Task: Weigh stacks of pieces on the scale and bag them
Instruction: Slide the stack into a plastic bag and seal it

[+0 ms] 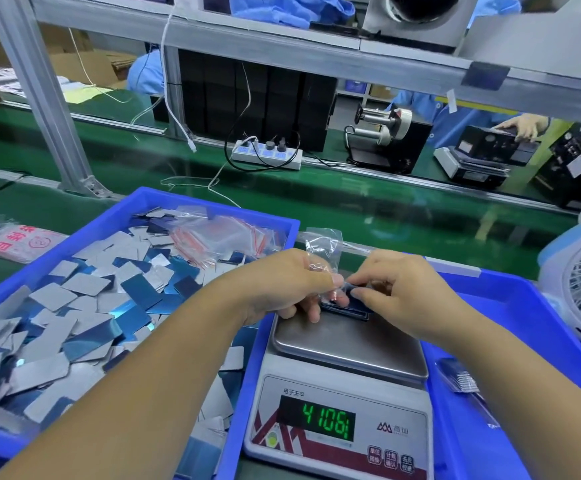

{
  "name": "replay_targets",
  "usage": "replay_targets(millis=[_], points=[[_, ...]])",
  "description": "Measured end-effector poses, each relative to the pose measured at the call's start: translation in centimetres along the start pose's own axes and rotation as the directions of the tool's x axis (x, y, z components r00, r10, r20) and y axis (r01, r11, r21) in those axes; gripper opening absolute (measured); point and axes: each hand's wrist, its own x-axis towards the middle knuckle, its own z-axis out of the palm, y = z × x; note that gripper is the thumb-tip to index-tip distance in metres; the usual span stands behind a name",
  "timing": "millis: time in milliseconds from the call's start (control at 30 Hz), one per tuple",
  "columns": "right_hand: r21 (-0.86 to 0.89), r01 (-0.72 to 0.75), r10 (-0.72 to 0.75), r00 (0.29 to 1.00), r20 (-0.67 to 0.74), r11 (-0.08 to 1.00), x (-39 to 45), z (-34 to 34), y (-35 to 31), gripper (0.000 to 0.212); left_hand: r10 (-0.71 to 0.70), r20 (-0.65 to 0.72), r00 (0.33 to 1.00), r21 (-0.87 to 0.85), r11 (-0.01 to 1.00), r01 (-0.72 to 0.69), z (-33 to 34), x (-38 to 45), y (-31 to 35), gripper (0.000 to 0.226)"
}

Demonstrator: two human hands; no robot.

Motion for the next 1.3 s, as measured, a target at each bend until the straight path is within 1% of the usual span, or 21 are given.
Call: replay_targets(millis=[33,67,133,200,333,400,433,467,533,600,633,700,767,800,867,900,967,1033,1067,1167,1300], points=[[-0.016,0.017,-0.018,0.999,-0.034,1.0,-0.1,0.2,0.1,0.014,-0.004,0.0,1.0,0.014,1.0,0.004,0.0,-0.1,0.1,0.021],[-0.011,0.004,-0.004,0.998,-0.063,1.0,-0.1,0.3,0.1,0.014,-0.007,0.003,1.0,0.019,1.0,0.007,0.0,-0.1,0.2,0.021],[0.062,-0.075,0.08,0.994,-0.075,0.995,0.0,0.7,0.1,0.02,-0.009,0.006,1.0,0.008,1.0,0.009,0.0,-0.2,0.3,0.022],[0.134,-0.154,0.163,0.985,-0.056,0.979,0.2,1.3,0.1,0.029,-0.006,-0.01,1.0,0.018,1.0,0.006,0.1,-0.3,0.4,0.025],[0.232,-0.24,0.26,0.964,-0.06,0.943,0.4,2.0,0.4,0.026,-0.007,-0.025,1.0,0.051,0.999,0.009,0.2,-0.1,0.7,0.027],[0.357,-0.289,0.325,0.945,-0.044,0.888,0.6,1.8,0.5,0.022,-0.017,-0.03,0.999,0.054,0.998,0.019,0.2,0.0,0.7,0.027],[0.391,-0.306,0.346,0.938,-0.034,0.868,0.7,1.7,0.5,0.021,-0.02,-0.031,0.999,0.054,0.998,0.022,0.3,0.0,0.7,0.027],[0.386,-0.302,0.344,0.938,-0.045,0.872,0.6,1.7,0.5,0.02,-0.021,-0.032,0.999,0.053,0.998,0.022,0.3,0.0,0.8,0.027],[0.281,-0.254,0.299,0.945,-0.129,0.925,0.4,1.5,0.4,0.02,-0.021,-0.029,0.999,0.045,0.999,0.022,0.4,0.1,0.7,0.026],[0.159,-0.176,0.207,0.955,-0.21,0.971,0.0,1.0,0.0,0.024,-0.018,-0.027,0.999,0.021,1.0,0.018,0.3,0.1,0.6,0.025],[0.092,-0.144,0.16,0.967,-0.2,0.985,-0.2,0.8,-0.2,0.024,-0.016,-0.022,1.0,0.003,1.0,0.016,0.2,0.1,0.5,0.024],[-0.027,-0.091,0.089,0.992,-0.087,0.995,-0.7,0.6,-0.7,0.016,-0.013,0.001,1.0,-0.033,0.999,0.013,-0.1,0.1,0.3,0.022],[-0.026,-0.042,0.041,0.999,-0.008,0.999,-1.2,0.3,-0.8,0.009,-0.008,0.024,1.0,-0.053,0.999,0.01,-0.4,0.2,0.1,0.021],[0.031,-0.041,0.041,0.999,0.008,0.999,-1.3,0.2,-0.8,0.007,-0.007,0.031,1.0,-0.058,0.998,0.009,-0.5,0.2,0.1,0.02],[0.156,-0.11,0.106,0.994,0.034,0.982,-1.4,-0.1,-0.6,0.017,-0.005,0.037,0.999,-0.07,0.998,0.008,-0.5,0.2,0.0,0.015],[0.194,-0.159,0.153,0.987,0.048,0.968,-1.4,-0.1,-0.4,0.018,-0.004,0.035,0.999,-0.074,0.997,0.006,-0.5,0.3,0.0,0.014],[0.283,-0.261,0.246,0.965,0.088,0.923,-1.0,0.1,-0.2,0.011,0.003,0.035,0.999,-0.08,0.997,-0.001,-0.5,0.3,-0.1,0.014],[0.399,-0.373,0.326,0.928,0.181,0.837,-0.4,0.1,-0.2,0.011,0.013,0.034,0.999,-0.09,0.996,-0.009,-0.5,0.3,-0.1,0.015],[0.421,-0.411,0.344,0.911,0.228,0.808,-0.1,0.0,-0.2,0.012,0.014,0.028,1.0,-0.096,0.995,-0.012,-0.5,0.3,-0.2,0.017],[0.353,-0.459,0.359,0.879,0.314,0.815,1.0,-0.3,0.1,0.018,0.014,0.0,1.0,-0.112,0.994,-0.014,-0.5,0.4,-0.3,0.024],[0.245,-0.497,0.395,0.842,0.368,0.832,2.1,-0.4,-0.1,0.026,0.04,-0.071,0.997,-0.109,0.993,-0.048,-0.5,0.6,-0.4,0.023]])
